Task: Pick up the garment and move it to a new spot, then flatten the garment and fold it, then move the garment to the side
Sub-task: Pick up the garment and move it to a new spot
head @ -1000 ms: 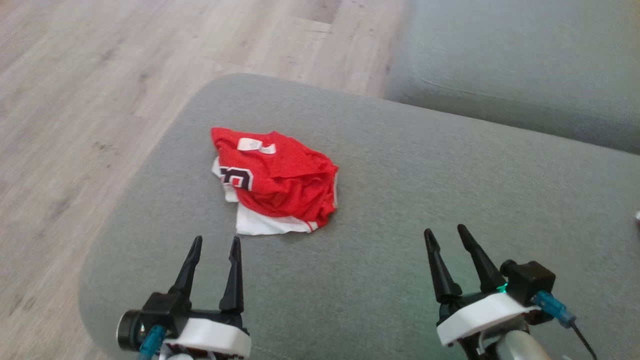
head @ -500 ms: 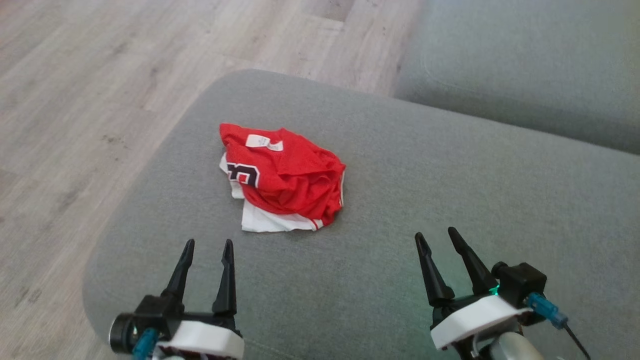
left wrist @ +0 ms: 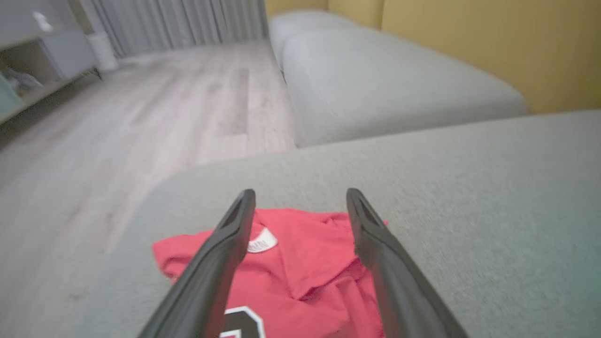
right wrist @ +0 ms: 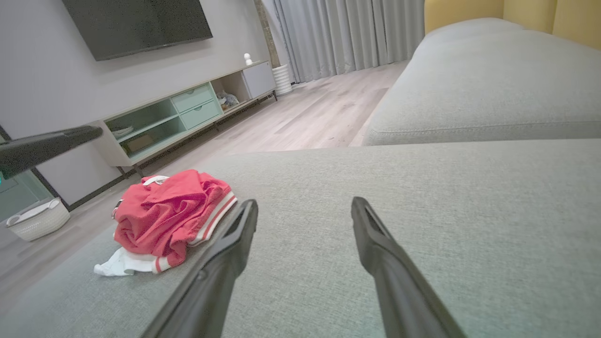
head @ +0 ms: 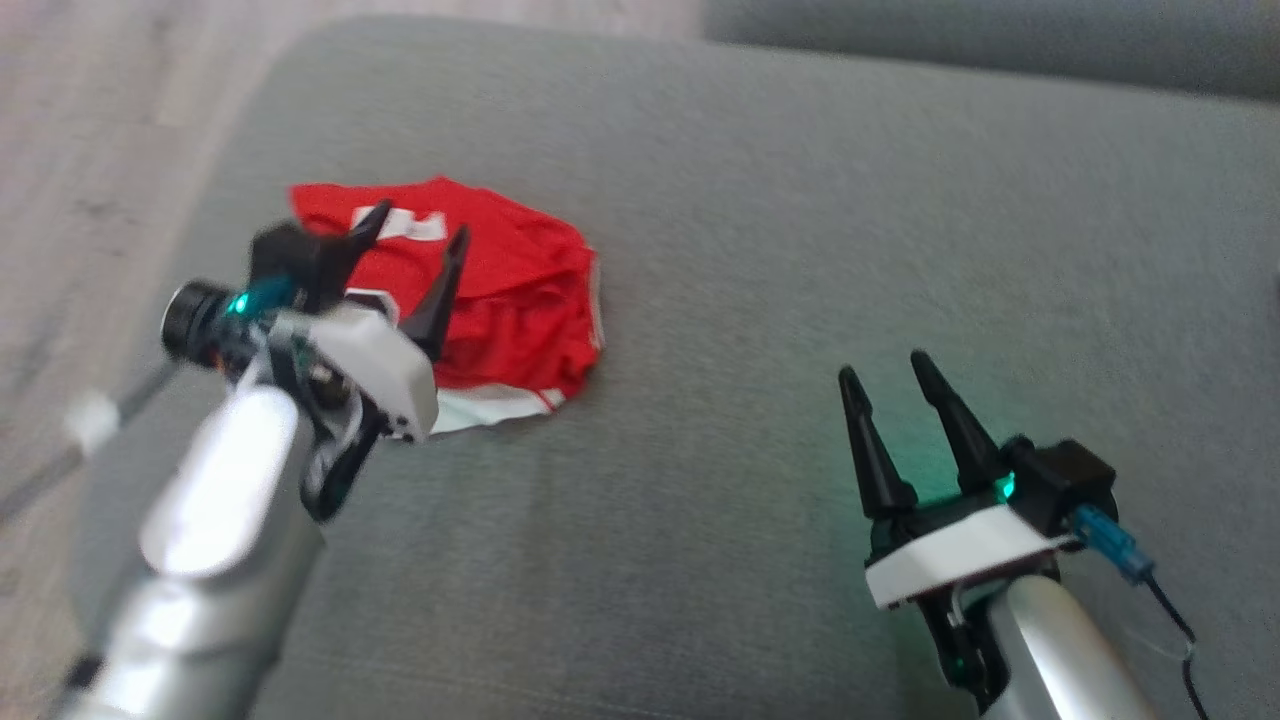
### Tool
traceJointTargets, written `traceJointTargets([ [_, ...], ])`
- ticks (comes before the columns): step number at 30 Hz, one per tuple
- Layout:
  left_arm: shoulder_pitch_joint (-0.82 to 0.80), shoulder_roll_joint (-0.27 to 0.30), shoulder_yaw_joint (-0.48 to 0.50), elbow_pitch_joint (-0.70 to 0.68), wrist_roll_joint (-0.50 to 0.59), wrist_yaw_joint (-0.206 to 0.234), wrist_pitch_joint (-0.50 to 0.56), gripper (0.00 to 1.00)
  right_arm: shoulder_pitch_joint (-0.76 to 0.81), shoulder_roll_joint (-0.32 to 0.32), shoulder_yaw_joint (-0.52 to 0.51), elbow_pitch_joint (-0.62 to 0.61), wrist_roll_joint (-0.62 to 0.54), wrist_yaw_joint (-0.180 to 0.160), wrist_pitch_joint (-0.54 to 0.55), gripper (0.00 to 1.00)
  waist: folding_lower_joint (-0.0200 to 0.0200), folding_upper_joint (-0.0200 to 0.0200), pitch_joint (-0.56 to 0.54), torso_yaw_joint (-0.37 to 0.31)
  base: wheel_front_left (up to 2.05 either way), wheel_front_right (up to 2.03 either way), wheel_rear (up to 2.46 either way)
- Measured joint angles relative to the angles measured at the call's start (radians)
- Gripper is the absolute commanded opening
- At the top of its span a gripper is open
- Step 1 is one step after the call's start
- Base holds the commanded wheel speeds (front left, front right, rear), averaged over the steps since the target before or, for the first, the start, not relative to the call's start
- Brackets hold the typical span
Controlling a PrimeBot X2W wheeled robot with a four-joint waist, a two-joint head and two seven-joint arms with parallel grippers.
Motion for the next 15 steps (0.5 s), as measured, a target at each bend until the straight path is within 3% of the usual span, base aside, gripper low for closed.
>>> traceJointTargets([
  [8, -0.194, 0.149, -0.241, 0.115, -0.337, -0.007, 0.277, 1.0, -0.062, -0.001, 0.028, -0.019, -0.003, 0.0, 0.0, 1.0, -0.0002, 0.0, 0.101, -0.105, 0.0, 0.0, 0.0],
  [15, -0.253, 0.197, -0.343, 0.214, -0.459, -0.007, 0.382, 1.0, -0.088, -0.001, 0.039, -0.023, 0.006, 0.0, -0.001, 1.0, -0.0003, 0.0, 0.155, -0.174, 0.0, 0.0, 0.0],
])
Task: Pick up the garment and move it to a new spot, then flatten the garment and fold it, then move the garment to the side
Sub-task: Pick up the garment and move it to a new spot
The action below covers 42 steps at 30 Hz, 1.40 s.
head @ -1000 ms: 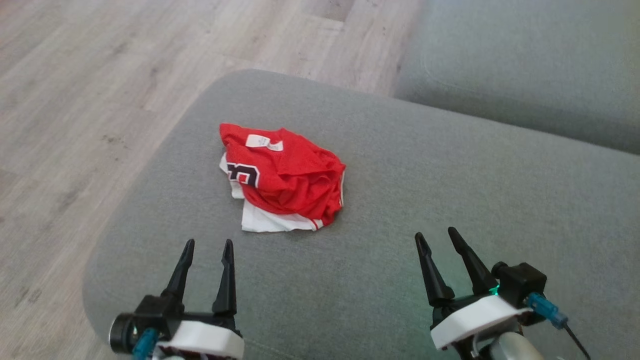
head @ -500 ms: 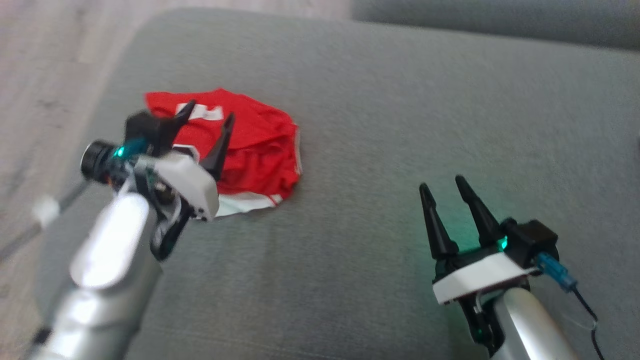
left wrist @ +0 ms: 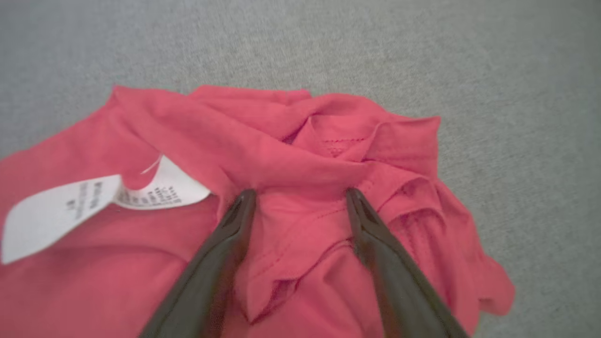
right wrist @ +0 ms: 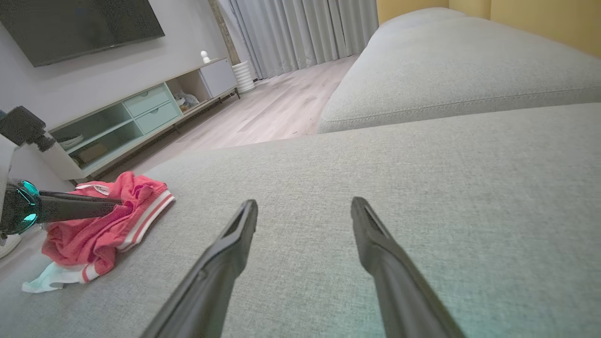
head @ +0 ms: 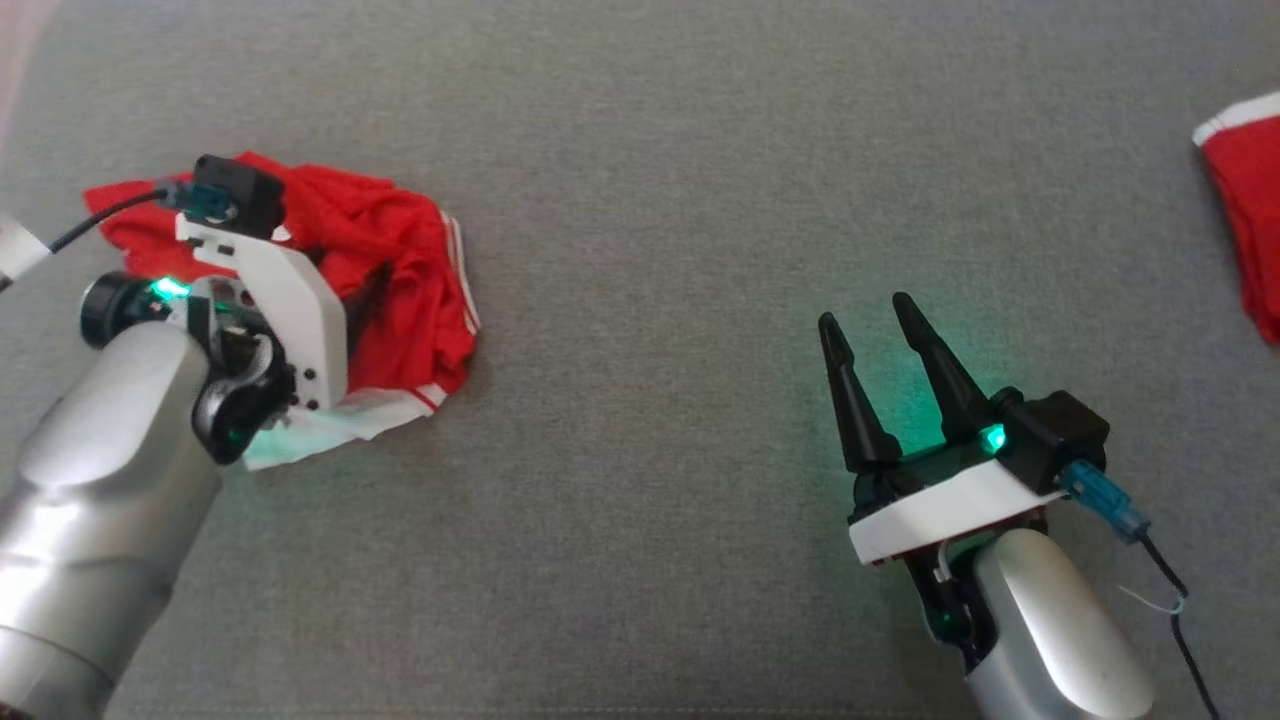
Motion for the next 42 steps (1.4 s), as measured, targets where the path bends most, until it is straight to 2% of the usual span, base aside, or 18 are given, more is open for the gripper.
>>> traceJointTargets([
  [6, -0.037, 0.01, -0.049, 0.043, -0.05, 0.0, 0.0, 1.0, -0.005, 0.0, 0.0, 0.0, 0.0, 0.0, 0.0, 1.0, 0.0, 0.0, 0.021, -0.024, 0.0, 0.0, 0.0],
  [7, -0.039, 0.01, -0.056, 0.045, -0.059, 0.0, -0.003, 0.15, -0.005, 0.0, -0.001, 0.0, 0.0, 0.0, 0.0, 1.0, 0.0, 0.0, 0.02, -0.025, 0.0, 0.0, 0.0],
  [8, -0.04, 0.012, -0.069, 0.044, -0.062, 0.0, -0.019, 0.0, -0.007, 0.0, -0.001, 0.002, 0.0, 0.0, 0.0, 1.0, 0.0, 0.0, 0.018, -0.025, 0.0, 0.0, 0.0],
  [17, -0.105, 0.026, -0.144, -0.047, -0.062, 0.0, -0.326, 0.0, -0.02, 0.0, 0.0, 0.036, 0.004, 0.0, -0.002, 1.0, -0.0001, 0.0, -0.04, -0.028, 0.0, 0.0, 0.0],
  [22, -0.167, 0.027, -0.201, -0.138, -0.062, 0.0, -0.426, 0.0, -0.015, 0.0, 0.008, 0.048, 0.027, 0.0, -0.003, 1.0, -0.0002, 0.0, -0.098, -0.036, 0.0, 0.0, 0.0],
  [27, -0.191, 0.026, -0.268, -0.228, -0.087, 0.0, -0.451, 0.0, -0.003, 0.0, 0.02, 0.046, 0.046, 0.0, -0.003, 1.0, -0.0003, 0.0, -0.138, -0.071, 0.0, 0.0, 0.0],
  [36, -0.267, 0.013, -0.366, -0.293, -0.123, 0.0, -0.449, 0.0, 0.004, 0.0, 0.06, 0.024, 0.089, 0.0, -0.003, 1.0, -0.0002, 0.0, -0.144, -0.19, 0.0, 0.0, 0.0],
  [42, -0.317, -0.06, -0.406, -0.236, -0.123, 0.0, -0.482, 0.0, -0.004, 0.0, 0.099, -0.002, 0.123, 0.0, -0.003, 1.0, -0.0001, 0.0, -0.103, -0.289, 0.0, 0.0, 0.0],
])
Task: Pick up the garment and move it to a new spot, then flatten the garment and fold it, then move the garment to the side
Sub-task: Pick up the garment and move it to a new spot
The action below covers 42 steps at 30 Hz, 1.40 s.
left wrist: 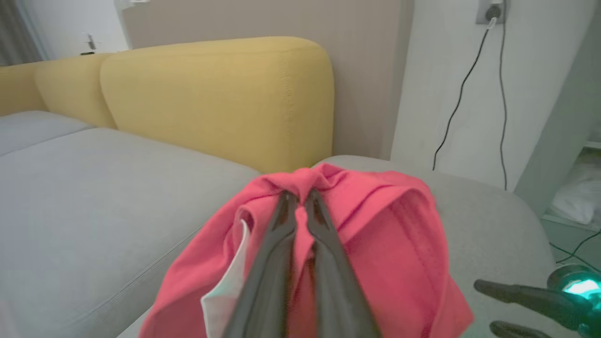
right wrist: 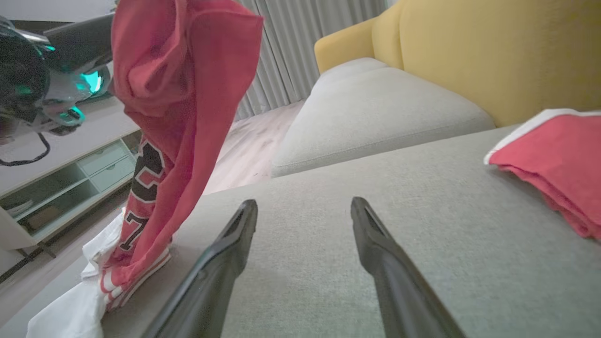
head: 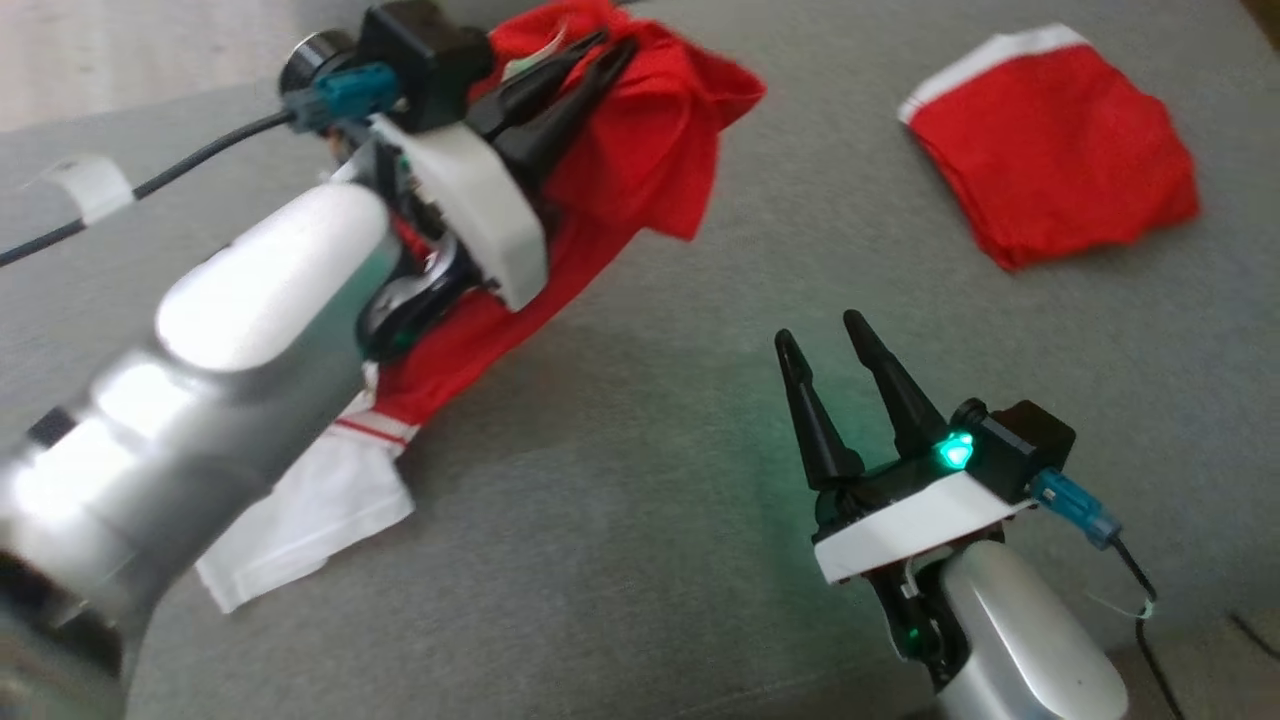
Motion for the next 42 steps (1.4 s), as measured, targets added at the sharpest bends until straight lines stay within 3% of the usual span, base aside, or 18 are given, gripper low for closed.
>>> traceJointTargets([
  [5, -0.064, -0.062, -0.03, 0.042, -0.002, 0.0, -0.049, 0.0, -0.019, 0.0, 0.019, -0.004, 0.017, 0.0, 0.0, 1.0, 0.0001, 0.0, 0.032, -0.058, 0.0, 0.0, 0.0],
  [6, -0.07, -0.074, -0.036, 0.046, -0.011, 0.0, -0.049, 0.34, -0.02, 0.0, 0.019, -0.006, 0.018, 0.0, 0.0, 1.0, 0.0001, 0.0, 0.036, -0.066, 0.0, 0.0, 0.0],
  [7, -0.072, -0.085, -0.046, 0.052, -0.015, 0.0, -0.055, 0.34, -0.02, 0.0, 0.019, -0.006, 0.018, 0.0, 0.0, 1.0, 0.0001, 0.0, 0.04, -0.073, 0.0, 0.0, 0.0],
  [8, -0.073, -0.097, -0.062, 0.064, -0.015, 0.0, -0.062, 1.0, -0.02, 0.0, 0.019, -0.006, 0.018, 0.0, 0.0, 1.0, 0.0001, 0.0, 0.043, -0.078, 0.0, 0.0, 0.0],
  [16, -0.072, -0.109, -0.103, 0.141, -0.026, 0.0, -0.118, 1.0, -0.02, 0.0, 0.002, -0.005, 0.017, 0.0, 0.0, 1.0, 0.0001, 0.0, 0.034, -0.062, 0.0, 0.0, 0.0],
  [24, -0.017, -0.031, -0.106, 0.171, -0.031, 0.01, -0.222, 1.0, -0.014, 0.0, -0.054, -0.005, -0.015, 0.0, 0.0, 1.0, 0.0, 0.0, 0.0, 0.016, 0.0, 0.0, 0.0],
  [29, 0.138, 0.032, -0.042, 0.121, -0.02, 0.111, -0.243, 1.0, 0.015, 0.0, -0.102, -0.01, -0.045, 0.0, 0.0, 1.0, 0.0, 0.0, -0.029, 0.087, 0.0, 0.0, 0.0],
  [37, 0.566, 0.067, 0.198, -0.15, 0.095, 0.303, -0.246, 1.0, 0.086, 0.0, -0.166, -0.021, -0.081, 0.0, 0.0, 1.0, -0.0002, 0.0, -0.084, 0.191, 0.0, 0.0, 0.0],
  [39, 0.682, 0.063, 0.243, -0.195, 0.132, 0.331, -0.246, 1.0, 0.096, 0.0, -0.173, -0.023, -0.083, 0.0, 0.0, 1.0, -0.0002, 0.0, -0.094, 0.208, 0.0, 0.0, 0.0],
  [42, 0.796, 0.048, 0.289, -0.231, 0.183, 0.336, -0.246, 1.0, 0.108, 0.001, -0.173, -0.023, -0.09, 0.0, 0.0, 1.0, -0.0003, 0.0, -0.103, 0.223, 0.0, 0.0, 0.0],
])
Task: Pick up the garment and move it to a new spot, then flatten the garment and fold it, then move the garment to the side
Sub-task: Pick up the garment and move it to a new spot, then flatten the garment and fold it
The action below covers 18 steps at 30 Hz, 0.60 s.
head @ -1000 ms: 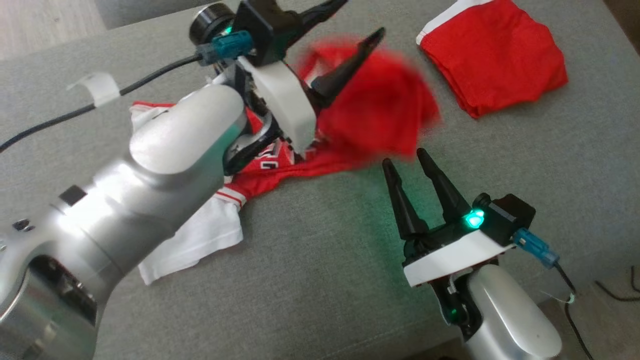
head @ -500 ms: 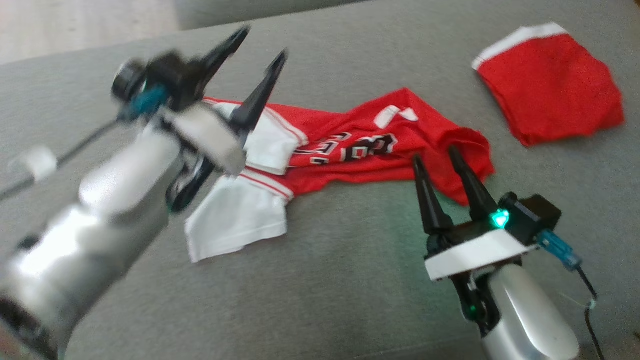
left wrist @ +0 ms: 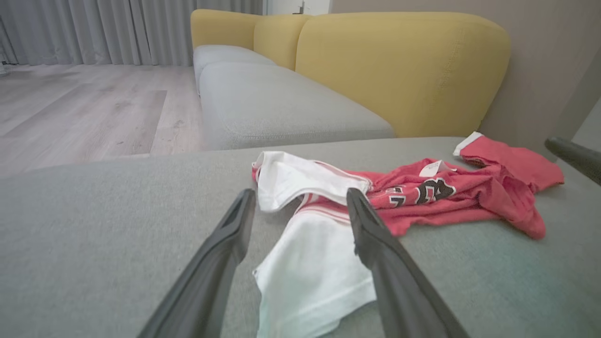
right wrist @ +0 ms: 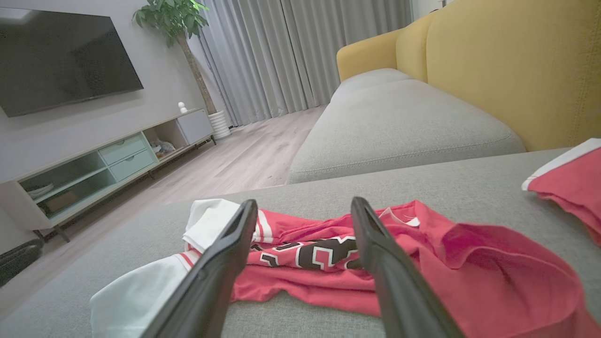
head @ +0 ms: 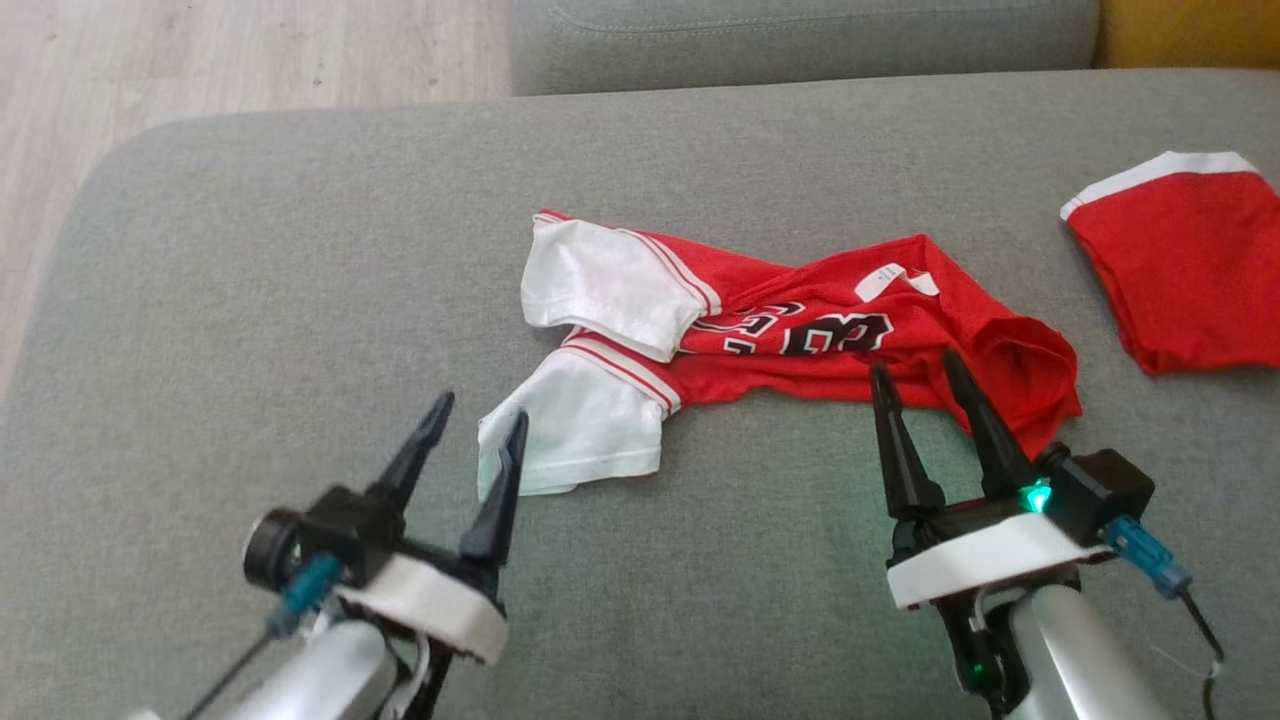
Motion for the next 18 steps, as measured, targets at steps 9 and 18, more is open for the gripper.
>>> traceJointTargets([
  [9, 0.005, -0.045, 0.033, 0.007, 0.123, -0.052, 0.0, 1.0, 0.0, 0.0, 0.029, 0.0, 0.002, 0.0, 0.0, 1.0, 0.0002, 0.0, 0.014, -0.04, 0.0, 0.0, 0.0],
  [18, -0.147, -0.082, -0.032, 0.147, 0.176, -0.114, 0.067, 1.0, -0.004, 0.0, 0.04, -0.009, 0.012, 0.0, 0.0, 1.0, 0.0003, 0.0, 0.076, -0.106, 0.0, 0.0, 0.0],
])
